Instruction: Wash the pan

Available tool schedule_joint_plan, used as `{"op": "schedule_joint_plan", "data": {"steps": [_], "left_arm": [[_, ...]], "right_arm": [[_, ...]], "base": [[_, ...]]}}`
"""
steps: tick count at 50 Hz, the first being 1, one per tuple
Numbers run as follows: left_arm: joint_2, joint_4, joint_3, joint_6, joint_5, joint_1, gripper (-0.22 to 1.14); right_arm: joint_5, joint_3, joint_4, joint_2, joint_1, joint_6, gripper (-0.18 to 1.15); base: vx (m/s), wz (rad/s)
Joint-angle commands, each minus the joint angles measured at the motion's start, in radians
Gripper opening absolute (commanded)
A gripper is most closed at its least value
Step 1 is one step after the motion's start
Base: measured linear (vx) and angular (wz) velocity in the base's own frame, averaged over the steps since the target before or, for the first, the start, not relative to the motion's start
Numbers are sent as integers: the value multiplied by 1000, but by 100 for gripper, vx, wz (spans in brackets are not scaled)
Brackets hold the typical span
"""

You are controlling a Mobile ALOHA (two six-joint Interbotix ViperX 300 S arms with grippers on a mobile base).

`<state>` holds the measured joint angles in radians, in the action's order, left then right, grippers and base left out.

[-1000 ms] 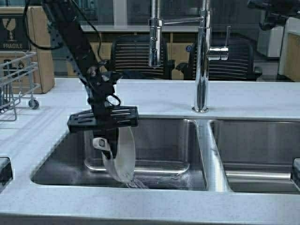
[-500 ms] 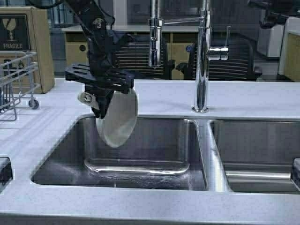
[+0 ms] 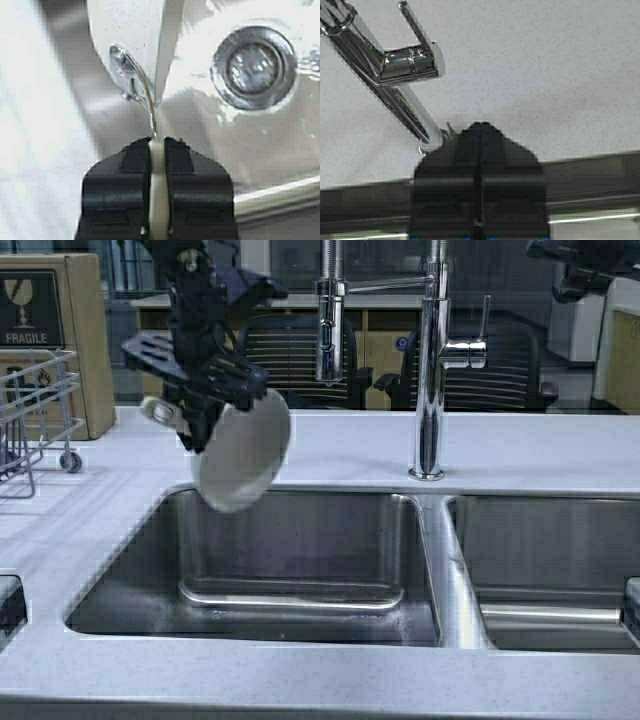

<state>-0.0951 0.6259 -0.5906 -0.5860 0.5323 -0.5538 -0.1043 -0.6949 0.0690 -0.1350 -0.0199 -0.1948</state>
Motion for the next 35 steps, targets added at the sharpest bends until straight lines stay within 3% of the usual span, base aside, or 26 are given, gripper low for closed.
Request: {"op": "schedule_joint_plan", "data": {"steps": [1, 12, 23, 35], "left_arm": [[150, 72, 6, 17, 29, 58, 2], [339, 153, -5, 101, 29, 183, 2], [454, 150, -11, 285, -64, 330, 2], [485, 138, -8, 380, -100, 538, 3]], "right_arm": [[-11, 15, 2, -12, -8, -2, 5], [-11, 18, 2, -11, -26, 0, 5], [-11, 18, 2, -11, -26, 2, 5], [-15, 21, 2, -11, -25, 2, 5]], "base": [[0, 0], [0, 0], [0, 0], [0, 0]]}}
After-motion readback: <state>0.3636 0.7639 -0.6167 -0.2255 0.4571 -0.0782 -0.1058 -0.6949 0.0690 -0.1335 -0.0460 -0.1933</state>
